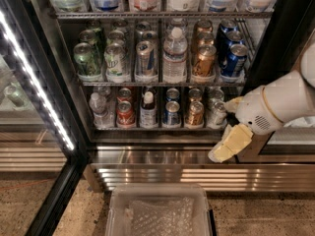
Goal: Pick blue plastic bottle from bottom shelf of fridge
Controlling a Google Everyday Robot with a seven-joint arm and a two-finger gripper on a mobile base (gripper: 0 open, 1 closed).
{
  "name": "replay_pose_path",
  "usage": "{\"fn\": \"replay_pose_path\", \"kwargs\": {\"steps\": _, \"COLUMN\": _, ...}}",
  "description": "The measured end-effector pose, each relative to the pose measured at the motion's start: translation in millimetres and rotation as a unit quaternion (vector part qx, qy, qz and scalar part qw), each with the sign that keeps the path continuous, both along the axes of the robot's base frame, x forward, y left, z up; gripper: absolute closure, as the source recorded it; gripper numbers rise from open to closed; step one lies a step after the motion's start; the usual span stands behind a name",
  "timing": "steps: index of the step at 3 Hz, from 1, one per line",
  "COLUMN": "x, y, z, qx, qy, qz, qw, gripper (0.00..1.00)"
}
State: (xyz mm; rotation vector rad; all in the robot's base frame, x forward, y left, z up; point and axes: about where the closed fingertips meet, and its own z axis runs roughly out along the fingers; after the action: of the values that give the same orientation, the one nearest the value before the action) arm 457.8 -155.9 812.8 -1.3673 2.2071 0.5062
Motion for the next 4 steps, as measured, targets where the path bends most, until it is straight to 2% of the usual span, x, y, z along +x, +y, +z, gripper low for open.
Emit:
{"fn": "replay_pose_path", "kwargs": {"steps": 1, "x": 58.5, "y": 28.6, "z": -41.2, "qx": 0.074, "qy": 0.001, "qz": -0.013, "qw": 0.9972, "gripper": 0.00}}
{"fn": "replay_pose_path", "kwargs": {"steps": 2, "x": 51.9, "y": 27.3, "z": -42.4, "qx": 0.070, "qy": 0.006, "qz": -0.011, "qw": 0.9975, "gripper": 0.00}}
{"fn": "replay_pose_path", "kwargs": {"steps": 3, "x": 57.7, "y": 42.4, "z": -59.5, "qx": 0.130, "qy": -0.011, "qz": -0.014, "qw": 0.9914, "gripper": 0.00}}
{"fn": "replay_pose_path", "kwargs": {"steps": 4, "x": 90.3, "y": 82.4, "z": -79.5, "qx": 0.214, "qy": -0.052, "qz": 0.009, "qw": 0.9755, "gripper": 0.00}}
